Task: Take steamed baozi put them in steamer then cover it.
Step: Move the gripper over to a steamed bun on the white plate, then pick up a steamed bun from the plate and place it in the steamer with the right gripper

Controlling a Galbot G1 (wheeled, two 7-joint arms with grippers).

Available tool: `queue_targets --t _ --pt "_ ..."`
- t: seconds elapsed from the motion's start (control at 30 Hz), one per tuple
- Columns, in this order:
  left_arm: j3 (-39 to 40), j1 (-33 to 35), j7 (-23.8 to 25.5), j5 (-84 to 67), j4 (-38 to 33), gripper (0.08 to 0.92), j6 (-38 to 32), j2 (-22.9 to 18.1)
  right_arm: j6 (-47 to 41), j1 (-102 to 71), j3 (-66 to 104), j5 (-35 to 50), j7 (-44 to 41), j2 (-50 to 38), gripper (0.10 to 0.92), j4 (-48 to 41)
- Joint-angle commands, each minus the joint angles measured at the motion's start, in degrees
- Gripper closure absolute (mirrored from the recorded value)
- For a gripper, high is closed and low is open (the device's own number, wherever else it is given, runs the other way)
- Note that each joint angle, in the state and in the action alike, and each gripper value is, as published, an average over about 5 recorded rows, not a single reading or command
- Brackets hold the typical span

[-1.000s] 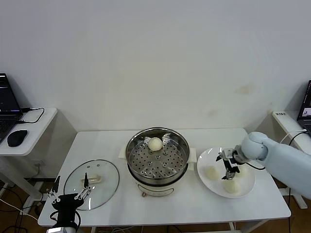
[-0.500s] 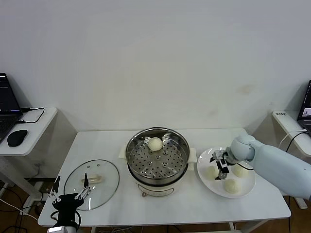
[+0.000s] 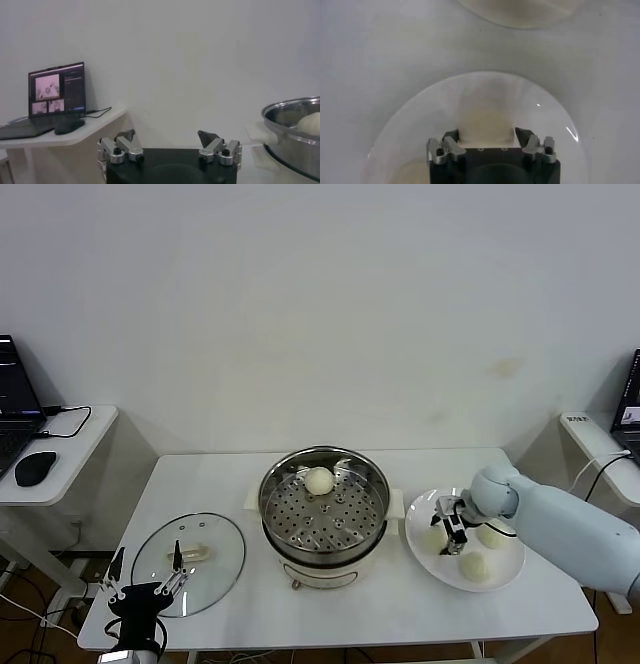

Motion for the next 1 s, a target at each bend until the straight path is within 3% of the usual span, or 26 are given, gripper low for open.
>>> queue_targets --t 0.03,0.3,0.67,1.0 --pt "0.0 0.0 0.0 0.0 -0.1 0.177 0.0 0.0 0.1 0.6 0.1 0.3 -0.6 -0.1 0.376 0.0" --pt "0.2 0.0 -0.1 0.0 -0.3 0.177 0.0 0.0 -0.4 3.4 -0.2 3.1 -2.4 -2.5 0.401 2.7" --pt "0.7 -0.3 0.0 0.0 -1.0 0.177 0.2 0.7 -5.2 27.5 -13.1 18.8 -4.4 -8.8 0.390 13.7" --pt "1.5 -0.8 0.0 -0.1 -1.5 0.177 0.1 1.0 -10.9 46.0 -23.0 31.9 -1.2 0.6 0.381 18.5"
